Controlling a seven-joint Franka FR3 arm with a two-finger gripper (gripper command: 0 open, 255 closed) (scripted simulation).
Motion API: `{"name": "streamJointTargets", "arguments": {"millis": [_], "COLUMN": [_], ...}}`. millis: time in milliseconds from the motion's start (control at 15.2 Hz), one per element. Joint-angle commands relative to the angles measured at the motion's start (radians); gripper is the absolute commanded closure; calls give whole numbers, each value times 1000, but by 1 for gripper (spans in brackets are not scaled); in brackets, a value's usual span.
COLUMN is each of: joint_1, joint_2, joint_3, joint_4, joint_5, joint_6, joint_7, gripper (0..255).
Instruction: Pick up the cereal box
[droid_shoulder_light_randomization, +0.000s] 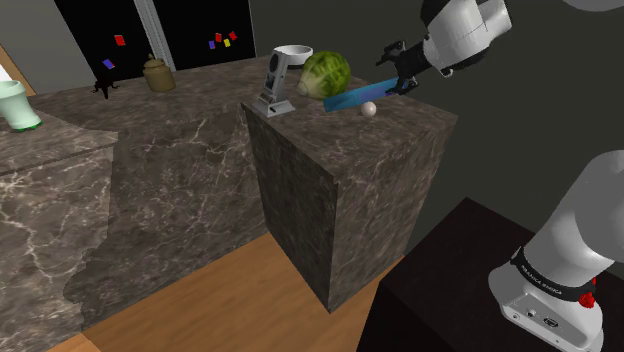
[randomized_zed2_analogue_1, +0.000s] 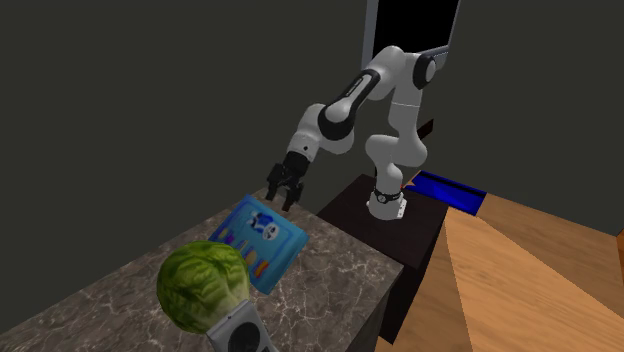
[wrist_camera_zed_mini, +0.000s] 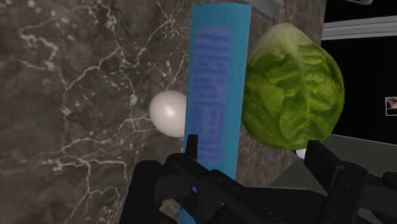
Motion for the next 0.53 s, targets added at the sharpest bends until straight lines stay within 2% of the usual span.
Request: {"name": "streamJointTargets", "arguments": {"millis": [0, 264, 330, 462], "joint_1": [22, 48, 56, 54], "joint_2": [17, 53, 68, 68], "joint_3": [-18, -43, -50, -49], "joint_4": [5, 13, 17, 17], "joint_5": [89, 237, 296, 296], "joint_6": [16, 19, 17, 17], "joint_7": [-70, -215, -272, -272], "gripper": [0, 0, 0, 0]}}
